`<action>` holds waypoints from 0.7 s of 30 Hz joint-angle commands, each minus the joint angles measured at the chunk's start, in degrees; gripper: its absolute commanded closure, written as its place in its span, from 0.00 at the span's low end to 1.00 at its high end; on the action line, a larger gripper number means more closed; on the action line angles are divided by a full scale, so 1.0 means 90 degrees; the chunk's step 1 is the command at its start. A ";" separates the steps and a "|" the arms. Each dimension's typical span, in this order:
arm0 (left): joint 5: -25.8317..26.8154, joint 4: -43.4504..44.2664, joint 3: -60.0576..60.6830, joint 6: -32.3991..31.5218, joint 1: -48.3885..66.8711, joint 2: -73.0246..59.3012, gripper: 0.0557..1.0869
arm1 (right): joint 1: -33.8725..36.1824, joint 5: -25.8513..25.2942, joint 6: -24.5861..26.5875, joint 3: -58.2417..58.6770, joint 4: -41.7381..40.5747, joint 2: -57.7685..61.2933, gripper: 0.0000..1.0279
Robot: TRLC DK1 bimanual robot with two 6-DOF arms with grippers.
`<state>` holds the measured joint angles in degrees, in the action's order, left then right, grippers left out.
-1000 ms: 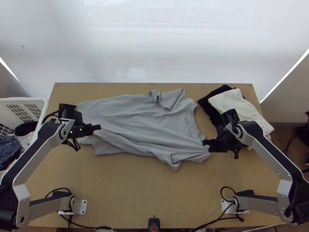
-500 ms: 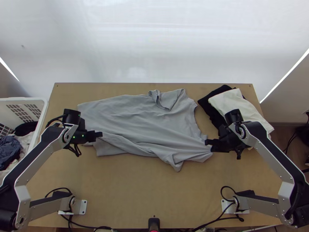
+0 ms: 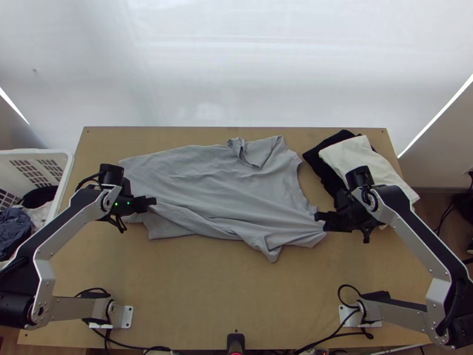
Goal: Fold the t-shirt
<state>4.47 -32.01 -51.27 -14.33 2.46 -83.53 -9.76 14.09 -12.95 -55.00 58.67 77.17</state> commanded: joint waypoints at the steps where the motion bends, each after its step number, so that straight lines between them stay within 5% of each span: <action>1: 0.0011 0.0227 -0.0105 0.0108 -0.0107 -0.0280 0.62 | 0.0020 -0.0003 0.0023 -0.0021 -0.0006 -0.0010 0.97; 11: 0.0021 0.0236 -0.0124 0.0195 -0.0136 -0.0397 0.63 | -0.0009 0.0007 0.0013 -0.0080 -0.0006 0.0010 0.97; 12: 0.0011 0.0246 -0.0124 0.0166 -0.0097 -0.0397 0.68 | -0.0009 0.0007 0.0013 -0.0080 -0.0006 0.0010 0.97; 14: 0.0011 0.0363 -0.0124 0.0088 -0.0088 -0.0387 0.97 | -0.0029 0.0007 0.0013 -0.0080 -0.0006 0.0010 0.97; 21: 0.0031 0.0061 -0.0808 -0.0312 -0.0263 0.0052 0.97 | -0.0029 0.0027 0.0003 -0.0480 0.0190 -0.0136 0.97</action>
<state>4.67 -29.04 -52.80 -14.20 1.65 -86.70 -9.98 14.09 -12.82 -56.21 58.74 77.03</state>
